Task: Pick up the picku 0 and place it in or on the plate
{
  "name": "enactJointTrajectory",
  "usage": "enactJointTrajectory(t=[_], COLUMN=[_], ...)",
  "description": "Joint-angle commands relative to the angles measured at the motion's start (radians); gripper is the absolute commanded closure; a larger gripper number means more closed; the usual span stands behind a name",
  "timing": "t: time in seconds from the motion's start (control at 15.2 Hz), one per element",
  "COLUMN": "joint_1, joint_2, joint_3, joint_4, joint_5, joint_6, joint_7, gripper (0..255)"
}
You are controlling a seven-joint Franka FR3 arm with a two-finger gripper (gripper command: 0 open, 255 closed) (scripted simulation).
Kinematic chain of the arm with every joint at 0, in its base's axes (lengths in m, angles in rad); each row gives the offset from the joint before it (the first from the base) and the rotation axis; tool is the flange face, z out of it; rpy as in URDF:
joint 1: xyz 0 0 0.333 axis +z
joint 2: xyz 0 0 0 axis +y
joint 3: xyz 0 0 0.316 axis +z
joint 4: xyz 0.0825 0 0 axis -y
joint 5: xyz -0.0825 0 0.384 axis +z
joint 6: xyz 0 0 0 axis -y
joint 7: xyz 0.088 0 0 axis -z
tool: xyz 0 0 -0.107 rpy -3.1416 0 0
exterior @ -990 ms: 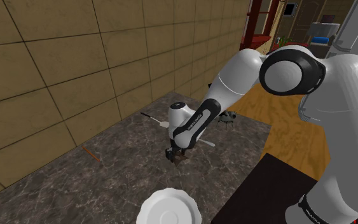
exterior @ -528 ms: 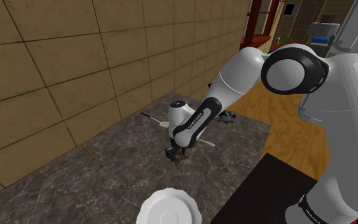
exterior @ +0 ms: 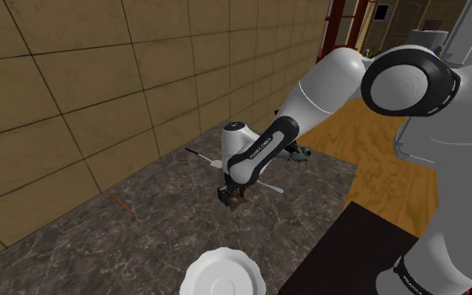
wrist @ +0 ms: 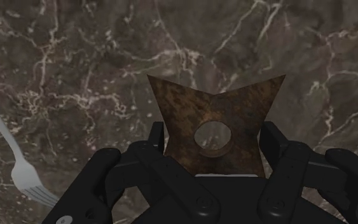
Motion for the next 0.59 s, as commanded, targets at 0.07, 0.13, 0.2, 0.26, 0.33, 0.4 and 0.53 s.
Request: enactJointTrajectory(t=[0.07, 0.13, 0.2, 0.26, 0.33, 0.4, 0.53], joint_1=[-0.004, -0.006, -0.007, -0.008, -0.009, -0.01, 0.019], joint_2=[-0.031, -0.042, -0.053, -0.064, -0.075, -0.085, -0.113], joint_3=[0.005, 0.006, 0.008, 0.009, 0.011, 0.012, 0.021], joint_4=[-0.002, -0.003, -0.004, -0.004, -0.005, -0.006, -0.054], joint_5=[0.006, 0.008, 0.01, 0.012, 0.015, 0.016, 0.014], joint_6=[-0.03, -0.04, -0.05, -0.06, -0.07, -0.079, -0.06], joint_7=[-0.005, -0.007, -0.008, -0.01, -0.011, -0.012, 0.03], gripper=[255, 255, 255, 255, 255, 255, 255])
